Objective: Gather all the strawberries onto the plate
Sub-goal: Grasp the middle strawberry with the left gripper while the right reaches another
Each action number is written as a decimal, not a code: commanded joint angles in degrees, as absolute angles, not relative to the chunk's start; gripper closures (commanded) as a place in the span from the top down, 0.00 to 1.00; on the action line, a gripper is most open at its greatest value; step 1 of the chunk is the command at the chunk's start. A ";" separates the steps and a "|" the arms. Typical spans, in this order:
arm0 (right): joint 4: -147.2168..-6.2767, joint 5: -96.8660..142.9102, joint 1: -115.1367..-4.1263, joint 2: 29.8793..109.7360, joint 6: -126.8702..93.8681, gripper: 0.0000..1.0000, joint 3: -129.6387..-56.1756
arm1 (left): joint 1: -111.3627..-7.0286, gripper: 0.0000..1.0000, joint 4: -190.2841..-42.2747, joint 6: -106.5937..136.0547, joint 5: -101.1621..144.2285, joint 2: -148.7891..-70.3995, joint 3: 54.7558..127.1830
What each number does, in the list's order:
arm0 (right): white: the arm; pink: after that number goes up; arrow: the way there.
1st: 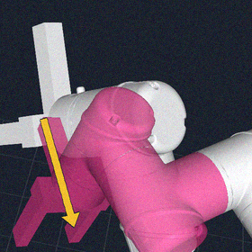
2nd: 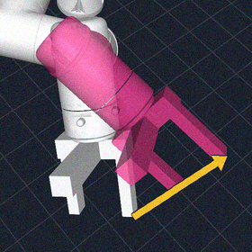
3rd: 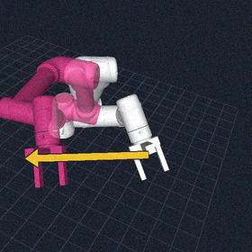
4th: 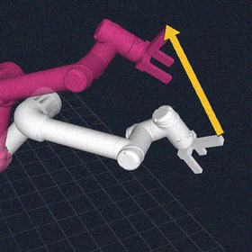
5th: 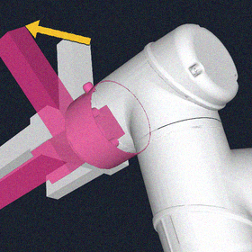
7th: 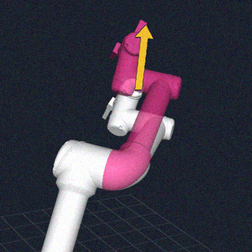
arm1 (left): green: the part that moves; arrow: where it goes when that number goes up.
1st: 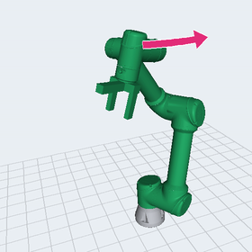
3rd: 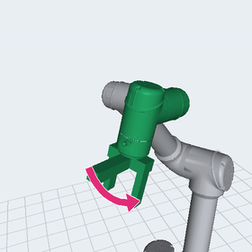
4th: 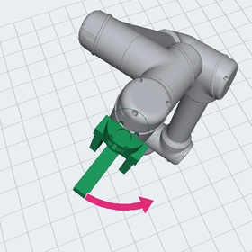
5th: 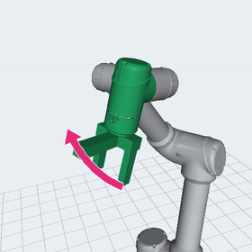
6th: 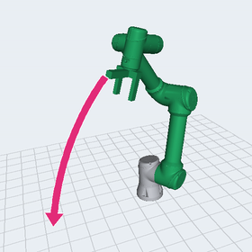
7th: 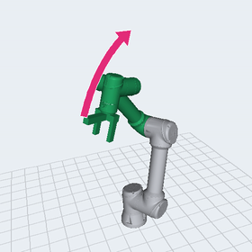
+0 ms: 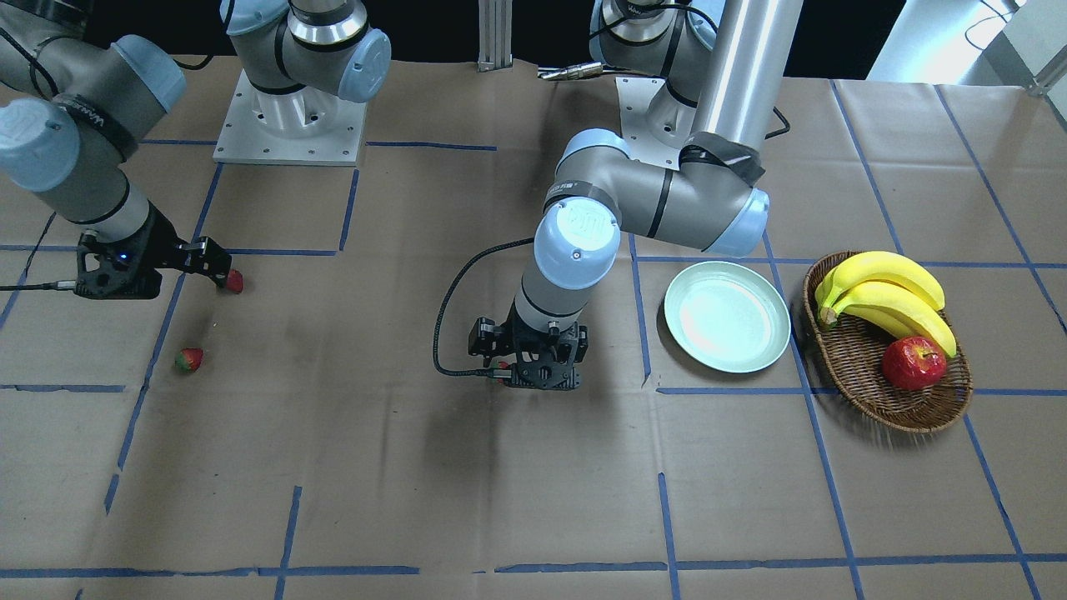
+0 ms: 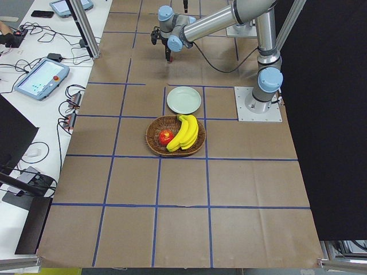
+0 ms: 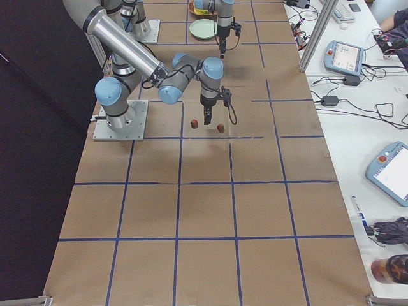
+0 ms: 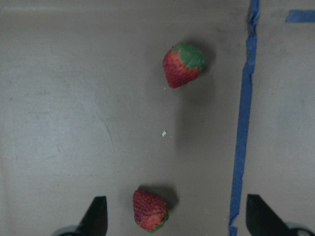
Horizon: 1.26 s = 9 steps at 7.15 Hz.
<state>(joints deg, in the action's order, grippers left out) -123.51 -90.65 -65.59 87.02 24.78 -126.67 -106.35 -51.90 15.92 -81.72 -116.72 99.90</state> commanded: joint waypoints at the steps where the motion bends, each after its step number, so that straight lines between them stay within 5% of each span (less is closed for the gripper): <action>1: -124.28 -90.35 -65.30 87.36 24.79 1.00 -132.00 | -107.31 1.00 -50.45 16.87 -81.74 -119.70 99.14; 3: -126.37 -90.00 -65.39 85.61 24.87 1.00 -132.10 | -107.40 0.99 -50.54 16.87 -81.83 -120.06 99.93; 4: -127.00 -89.91 -65.30 84.56 24.96 1.00 -132.10 | -107.40 0.94 -50.54 16.87 -81.91 -120.06 100.02; 5: -129.79 -90.09 -65.39 83.16 24.96 1.00 -132.10 | -107.40 0.79 -50.54 16.87 -81.91 -120.06 99.93; 6: -131.99 -90.00 -65.30 81.84 24.96 0.98 -132.10 | -107.40 0.77 -50.54 16.87 -81.83 -120.15 100.11; 8: -132.10 -90.61 -65.30 81.65 24.87 0.58 -131.75 | -107.40 0.63 -50.89 18.98 -81.12 -120.15 100.11; 9: -131.93 -90.62 -65.39 82.17 24.96 0.50 -131.75 | -107.40 0.42 -51.24 19.07 -81.12 -120.15 100.11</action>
